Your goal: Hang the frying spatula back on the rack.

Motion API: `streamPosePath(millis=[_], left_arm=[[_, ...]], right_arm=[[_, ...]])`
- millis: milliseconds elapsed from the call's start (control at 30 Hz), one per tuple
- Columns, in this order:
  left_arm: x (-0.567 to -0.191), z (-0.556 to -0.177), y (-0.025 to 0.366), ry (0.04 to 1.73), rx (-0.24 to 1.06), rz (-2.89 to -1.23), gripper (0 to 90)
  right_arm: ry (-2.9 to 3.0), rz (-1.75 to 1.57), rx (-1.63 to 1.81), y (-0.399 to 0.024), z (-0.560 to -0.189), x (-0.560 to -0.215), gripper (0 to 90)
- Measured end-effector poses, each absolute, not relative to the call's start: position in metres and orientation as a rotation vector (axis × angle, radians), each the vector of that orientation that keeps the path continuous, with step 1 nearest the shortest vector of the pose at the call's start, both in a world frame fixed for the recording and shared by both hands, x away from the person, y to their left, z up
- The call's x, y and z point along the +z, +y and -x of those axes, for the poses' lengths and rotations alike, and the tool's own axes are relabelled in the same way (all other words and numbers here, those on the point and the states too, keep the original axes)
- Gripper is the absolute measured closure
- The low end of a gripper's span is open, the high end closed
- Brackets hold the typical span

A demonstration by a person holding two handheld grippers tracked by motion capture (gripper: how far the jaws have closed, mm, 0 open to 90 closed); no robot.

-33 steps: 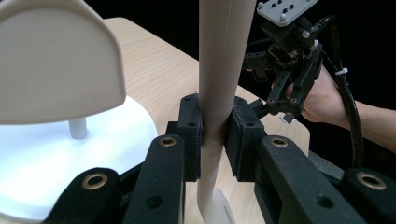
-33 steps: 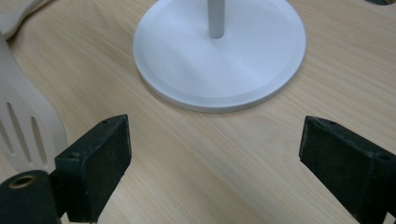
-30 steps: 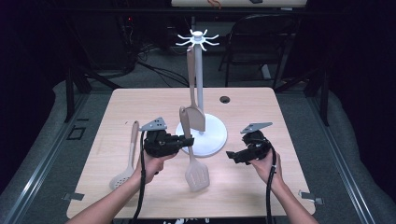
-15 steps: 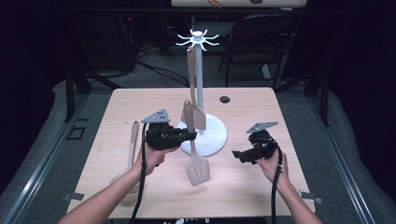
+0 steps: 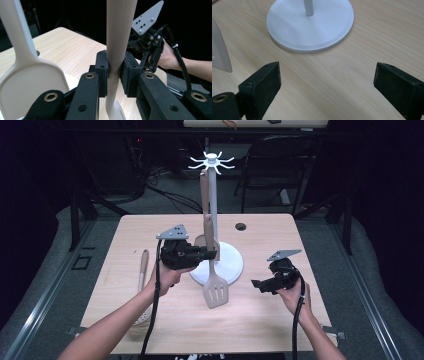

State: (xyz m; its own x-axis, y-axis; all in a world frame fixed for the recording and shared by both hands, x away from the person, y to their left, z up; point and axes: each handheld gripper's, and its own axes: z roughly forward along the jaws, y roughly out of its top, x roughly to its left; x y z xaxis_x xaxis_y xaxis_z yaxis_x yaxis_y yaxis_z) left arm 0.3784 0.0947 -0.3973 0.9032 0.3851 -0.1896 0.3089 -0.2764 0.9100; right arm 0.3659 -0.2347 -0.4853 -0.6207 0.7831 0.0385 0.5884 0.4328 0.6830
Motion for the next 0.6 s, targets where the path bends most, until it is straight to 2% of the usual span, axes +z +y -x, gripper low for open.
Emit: streamPosePath(millis=[600], left_arm=[[-0.37, -0.4, 0.075, 0.489, 0.105, -1.876, 77.5]], right_arm=[[2.403, -1.195, 0.96, -0.237, -0.366, -0.483, 6.8]])
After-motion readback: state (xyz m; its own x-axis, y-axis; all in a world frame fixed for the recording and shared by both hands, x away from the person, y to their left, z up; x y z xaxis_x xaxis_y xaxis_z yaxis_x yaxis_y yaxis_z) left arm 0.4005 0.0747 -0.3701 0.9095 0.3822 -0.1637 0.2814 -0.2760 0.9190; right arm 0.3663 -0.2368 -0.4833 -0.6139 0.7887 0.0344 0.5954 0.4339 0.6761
